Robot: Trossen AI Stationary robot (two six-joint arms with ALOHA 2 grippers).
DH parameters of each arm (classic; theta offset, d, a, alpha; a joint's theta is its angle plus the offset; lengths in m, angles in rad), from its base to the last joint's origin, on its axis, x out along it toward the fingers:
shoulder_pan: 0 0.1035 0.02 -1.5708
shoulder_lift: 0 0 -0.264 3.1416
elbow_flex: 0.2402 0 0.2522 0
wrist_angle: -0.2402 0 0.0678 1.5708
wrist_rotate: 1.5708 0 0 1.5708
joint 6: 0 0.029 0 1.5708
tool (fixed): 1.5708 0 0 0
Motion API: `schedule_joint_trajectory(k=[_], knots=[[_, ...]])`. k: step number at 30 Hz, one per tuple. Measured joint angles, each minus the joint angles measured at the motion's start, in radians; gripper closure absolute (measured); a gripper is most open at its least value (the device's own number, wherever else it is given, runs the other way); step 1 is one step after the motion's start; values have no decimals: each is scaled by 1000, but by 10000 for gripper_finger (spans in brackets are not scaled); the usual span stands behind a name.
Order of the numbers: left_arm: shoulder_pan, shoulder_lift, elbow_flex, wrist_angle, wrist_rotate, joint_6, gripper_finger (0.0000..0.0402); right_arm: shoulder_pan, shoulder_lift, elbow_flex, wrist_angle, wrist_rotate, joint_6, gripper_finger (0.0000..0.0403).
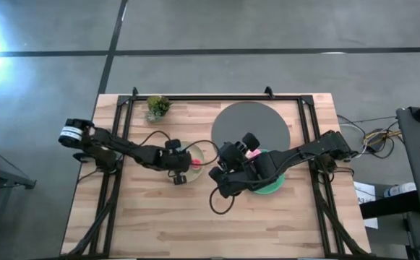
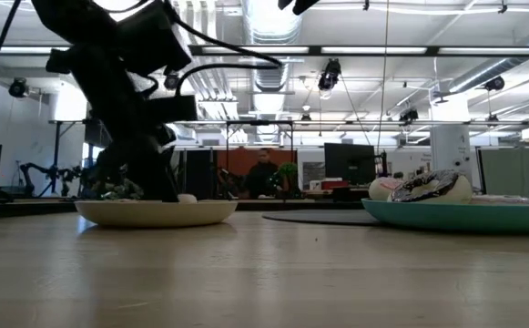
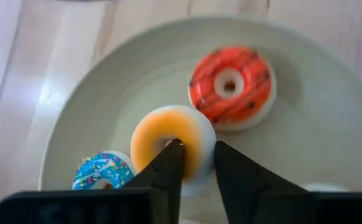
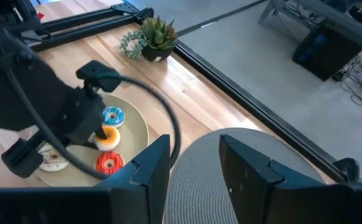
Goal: Pick & Place donuts
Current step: Put the small red donut on the light brown plate
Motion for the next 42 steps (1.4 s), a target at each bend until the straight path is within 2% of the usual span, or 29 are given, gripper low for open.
schedule_joint_trajectory(k=[4, 8, 11, 14, 18, 21, 26, 30, 34, 42], knots=[[14, -11, 11, -8, 0, -42, 387, 0, 0, 0, -1, 0, 7, 277], [20, -31, 11, -16, 24, -121, 398, 0, 0, 0, -2, 0, 9, 280], [25, -88, 6, -6, 77, -291, 400, 0, -3, 0, -4, 0, 21, 280], [30, -174, -25, 59, 84, -554, 401, 0, -10, 0, -5, 0, 41, 283], [31, -286, -169, 350, 75, -900, 401, 0, -12, 0, -11, 3, 65, 288], [30, -336, -315, 595, 58, -1104, 401, 0, -12, 0, -12, 6, 67, 291], [31, -353, -497, 789, 23, -1352, 401, 0, -12, 0, -10, 10, 67, 297], [31, -333, -563, 914, 22, -1427, 401, 0, -13, 0, -9, 11, 67, 300], [31, -298, -564, 903, 22, -1471, 401, 0, -13, 0, -7, 14, 67, 301], [31, -274, -508, 934, 49, -1392, 401, -9, -13, 0, -8, -52, 66, 306]])
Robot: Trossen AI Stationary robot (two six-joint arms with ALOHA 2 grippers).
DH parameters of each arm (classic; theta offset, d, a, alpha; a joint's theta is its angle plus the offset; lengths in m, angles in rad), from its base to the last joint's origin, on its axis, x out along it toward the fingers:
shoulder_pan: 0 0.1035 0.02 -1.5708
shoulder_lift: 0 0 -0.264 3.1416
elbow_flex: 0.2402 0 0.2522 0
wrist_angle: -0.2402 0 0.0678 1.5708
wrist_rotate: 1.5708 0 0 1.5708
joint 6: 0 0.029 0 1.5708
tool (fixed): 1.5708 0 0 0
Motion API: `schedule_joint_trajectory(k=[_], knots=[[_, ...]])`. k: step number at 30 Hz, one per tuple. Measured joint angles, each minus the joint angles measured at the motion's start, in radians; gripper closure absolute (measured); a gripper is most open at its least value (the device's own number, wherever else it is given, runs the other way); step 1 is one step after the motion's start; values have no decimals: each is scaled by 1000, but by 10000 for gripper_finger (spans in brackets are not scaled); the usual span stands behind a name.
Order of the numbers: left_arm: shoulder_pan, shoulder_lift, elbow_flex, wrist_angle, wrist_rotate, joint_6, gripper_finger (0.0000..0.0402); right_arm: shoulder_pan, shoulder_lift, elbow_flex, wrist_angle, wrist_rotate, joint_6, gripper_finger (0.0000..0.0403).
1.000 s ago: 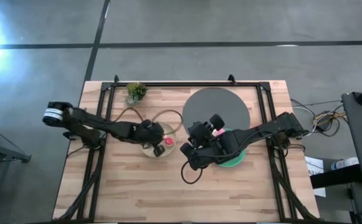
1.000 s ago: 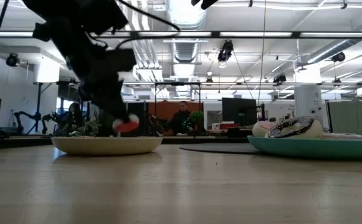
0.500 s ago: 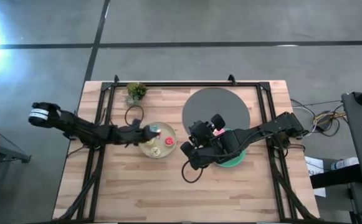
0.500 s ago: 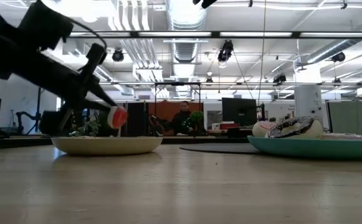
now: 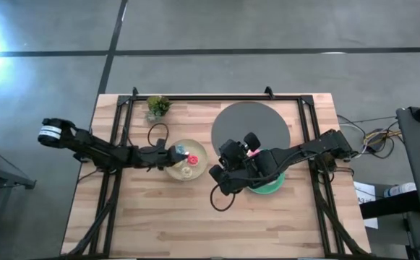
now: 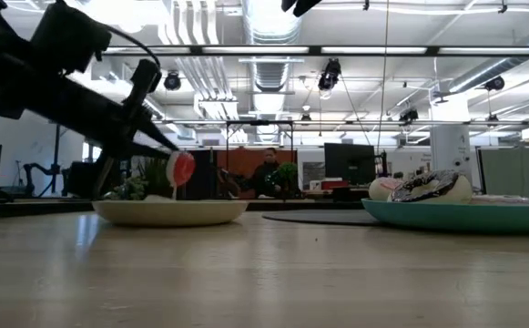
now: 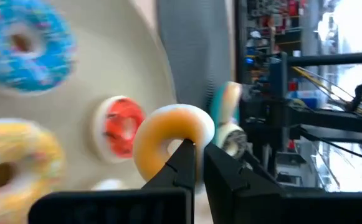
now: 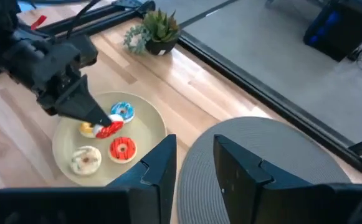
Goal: Pick & Place donuts
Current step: Put the small red donut on the light brown plate
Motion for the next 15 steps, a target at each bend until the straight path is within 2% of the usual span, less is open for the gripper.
schedule_joint_trajectory(k=[4, 9, 12, 15], knots=[[0, -24, 15, 38, 39, 53, 401, -6, 0, 0, 0, -57, 2, 308], [-9, -68, 13, 219, 134, 155, 401, -48, 0, -46, 41, -196, 15, 308], [-9, -99, 9, 241, 268, 202, 401, -90, -4, -103, 188, -323, -134, 308], [-9, -119, 6, 241, 394, 205, 401, -118, -12, -145, 396, -496, -462, 308]])
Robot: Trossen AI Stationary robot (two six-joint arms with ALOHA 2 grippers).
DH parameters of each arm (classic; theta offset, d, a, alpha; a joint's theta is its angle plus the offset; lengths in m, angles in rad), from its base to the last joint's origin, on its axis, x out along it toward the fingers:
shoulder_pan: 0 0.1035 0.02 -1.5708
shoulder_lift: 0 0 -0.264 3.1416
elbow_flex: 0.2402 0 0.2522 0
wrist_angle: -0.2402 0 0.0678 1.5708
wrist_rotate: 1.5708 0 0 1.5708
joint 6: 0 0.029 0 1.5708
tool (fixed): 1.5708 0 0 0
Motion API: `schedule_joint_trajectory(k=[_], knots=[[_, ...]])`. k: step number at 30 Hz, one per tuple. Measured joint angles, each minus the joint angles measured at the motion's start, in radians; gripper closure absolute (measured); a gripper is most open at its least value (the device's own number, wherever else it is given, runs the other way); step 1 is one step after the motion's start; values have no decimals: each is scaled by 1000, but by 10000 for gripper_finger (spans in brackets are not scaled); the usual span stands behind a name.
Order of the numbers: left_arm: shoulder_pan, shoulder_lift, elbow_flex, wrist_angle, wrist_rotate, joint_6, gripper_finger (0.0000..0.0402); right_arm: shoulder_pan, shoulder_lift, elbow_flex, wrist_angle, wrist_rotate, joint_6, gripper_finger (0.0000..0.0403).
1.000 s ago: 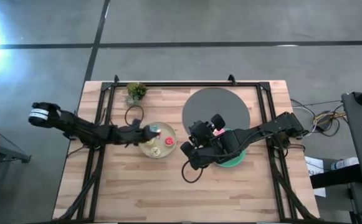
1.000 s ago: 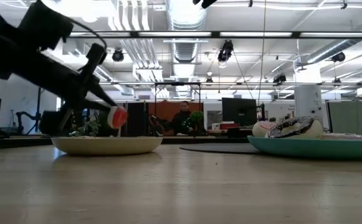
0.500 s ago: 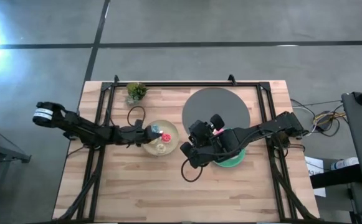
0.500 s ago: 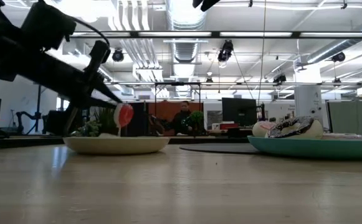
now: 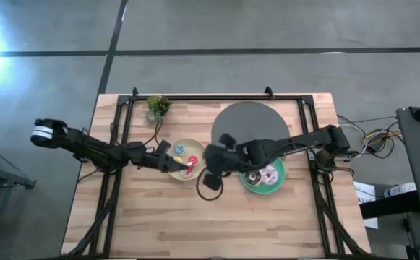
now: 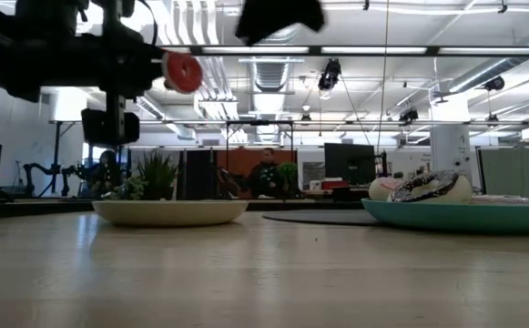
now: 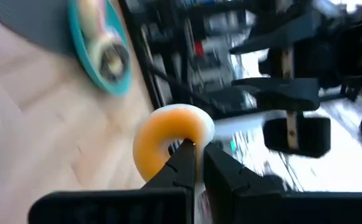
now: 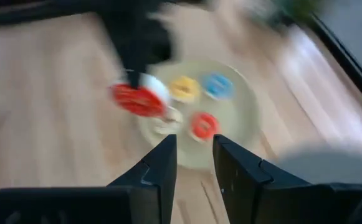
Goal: Pick & Place donuts
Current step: Put the small red donut on the light brown plate
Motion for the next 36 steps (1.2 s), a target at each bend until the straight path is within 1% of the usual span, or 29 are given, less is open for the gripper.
schedule_joint_trajectory(k=[2, 3, 5, 6, 8, 9, 11, 13, 19, 23, 28, 30, 36], knots=[[0, -14, 0, -3, 74, 7, 401, -5, -1, -5, 82, -101, -205, 308], [-2, -22, 0, 1, 105, 19, 401, -5, -2, -4, 103, -128, -280, 307], [-6, -49, 4, 2, 143, 47, 401, -3, -1, 10, 94, -137, -392, 304], [-7, -62, 6, 4, 159, 64, 401, -4, -2, 16, 94, -137, -418, 301], [-7, -85, 12, 9, 177, 105, 401, -12, -1, 35, 95, -162, -428, 293], [-6, -93, 12, 7, 185, 123, 401, -16, -2, 44, 95, -192, -428, 289], [-5, -96, 20, 5, 199, 150, 401, -22, -1, 58, 105, -240, -440, 278], [-5, -92, 25, 0, 213, 161, 401, -21, 5, 65, 117, -263, -469, 265], [-3, -58, 71, -1, 237, 201, 401, -23, 39, 84, 122, -273, -580, 214], [-3, -42, 120, -74, 297, 222, 401, -25, 67, 109, 117, -267, -620, 192], [-3, -38, 179, -233, 320, 288, 401, -26, 80, 138, 120, -313, -667, 188], [-3, -34, 200, -246, 327, 305, 401, -26, 85, 141, 118, -317, -672, 190], [5, -36, 202, -248, 338, 318, 401, -25, 93, 142, 79, -330, -675, 200]])
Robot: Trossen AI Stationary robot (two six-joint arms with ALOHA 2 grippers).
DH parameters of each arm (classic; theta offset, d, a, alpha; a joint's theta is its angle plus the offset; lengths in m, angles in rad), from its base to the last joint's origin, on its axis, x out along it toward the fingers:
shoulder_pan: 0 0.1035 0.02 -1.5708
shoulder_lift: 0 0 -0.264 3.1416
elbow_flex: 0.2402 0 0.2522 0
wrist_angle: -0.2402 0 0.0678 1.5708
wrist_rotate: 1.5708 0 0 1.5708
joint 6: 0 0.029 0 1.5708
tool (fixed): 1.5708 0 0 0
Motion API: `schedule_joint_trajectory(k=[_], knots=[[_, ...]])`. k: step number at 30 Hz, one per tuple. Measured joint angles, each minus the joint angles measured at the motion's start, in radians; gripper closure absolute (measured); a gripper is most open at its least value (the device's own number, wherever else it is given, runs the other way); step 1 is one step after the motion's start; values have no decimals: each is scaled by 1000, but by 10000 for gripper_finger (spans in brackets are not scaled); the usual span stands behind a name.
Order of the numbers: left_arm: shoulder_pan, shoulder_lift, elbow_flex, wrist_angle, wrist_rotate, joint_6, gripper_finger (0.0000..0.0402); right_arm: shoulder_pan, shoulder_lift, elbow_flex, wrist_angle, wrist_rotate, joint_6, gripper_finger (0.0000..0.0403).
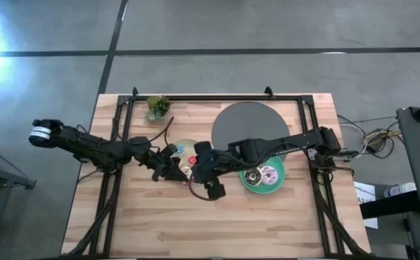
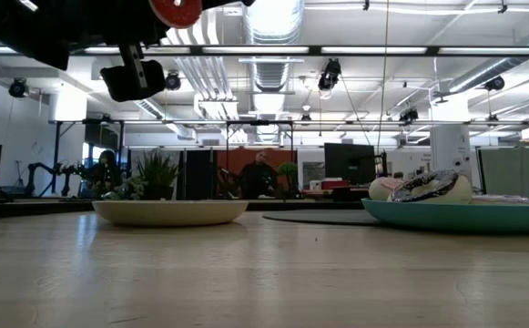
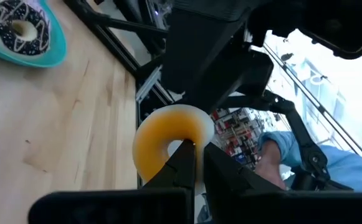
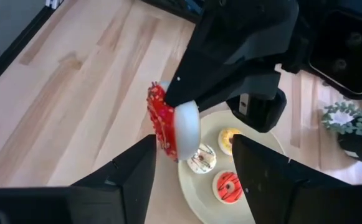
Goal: Pick & Place donuts
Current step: Put the small red donut on the light brown plate
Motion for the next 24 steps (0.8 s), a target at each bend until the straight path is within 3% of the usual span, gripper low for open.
schedule_joint_trajectory(k=[14, 24], knots=[[39, 0, 2, -5, -3, 1, 401, 2, 0, 0, 20, -23, 8, 207], [40, 0, 2, -7, -13, 12, 401, -4, 5, -3, 17, -15, 3, 278]])
